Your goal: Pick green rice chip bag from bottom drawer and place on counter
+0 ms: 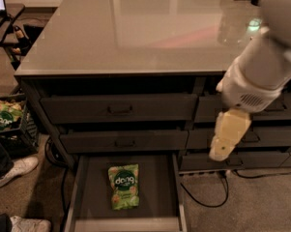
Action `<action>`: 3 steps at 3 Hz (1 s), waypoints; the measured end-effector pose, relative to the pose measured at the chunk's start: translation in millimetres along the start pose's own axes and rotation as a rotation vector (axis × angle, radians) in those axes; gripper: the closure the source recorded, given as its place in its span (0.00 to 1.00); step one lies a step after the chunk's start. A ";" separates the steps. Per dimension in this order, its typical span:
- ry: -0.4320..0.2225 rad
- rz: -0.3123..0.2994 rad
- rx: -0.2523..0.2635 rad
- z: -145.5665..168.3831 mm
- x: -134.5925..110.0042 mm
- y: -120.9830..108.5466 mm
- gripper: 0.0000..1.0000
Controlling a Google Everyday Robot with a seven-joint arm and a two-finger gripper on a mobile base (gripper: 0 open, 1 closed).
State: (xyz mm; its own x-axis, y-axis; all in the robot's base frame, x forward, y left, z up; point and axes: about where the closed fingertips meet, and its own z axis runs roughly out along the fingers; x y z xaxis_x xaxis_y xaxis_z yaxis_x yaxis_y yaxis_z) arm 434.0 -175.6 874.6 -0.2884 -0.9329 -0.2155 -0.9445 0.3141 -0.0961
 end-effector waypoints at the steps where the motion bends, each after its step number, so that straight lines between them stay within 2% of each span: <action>1: 0.040 0.061 -0.107 68.2 -3.4 7.9 0.00; 2: 0.044 0.064 -0.101 70.7 -5.9 9.3 0.00; 3: -0.001 0.134 -0.134 108.8 -10.7 22.5 0.00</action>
Offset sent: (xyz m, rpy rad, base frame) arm 0.0041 0.0149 -0.0509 0.0008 0.0916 -0.0246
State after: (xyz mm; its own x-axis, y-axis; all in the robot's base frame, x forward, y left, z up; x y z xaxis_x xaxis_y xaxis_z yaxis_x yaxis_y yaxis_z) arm 433.0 -139.4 769.0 -0.4133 -0.8840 -0.2186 -0.9100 0.4098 0.0634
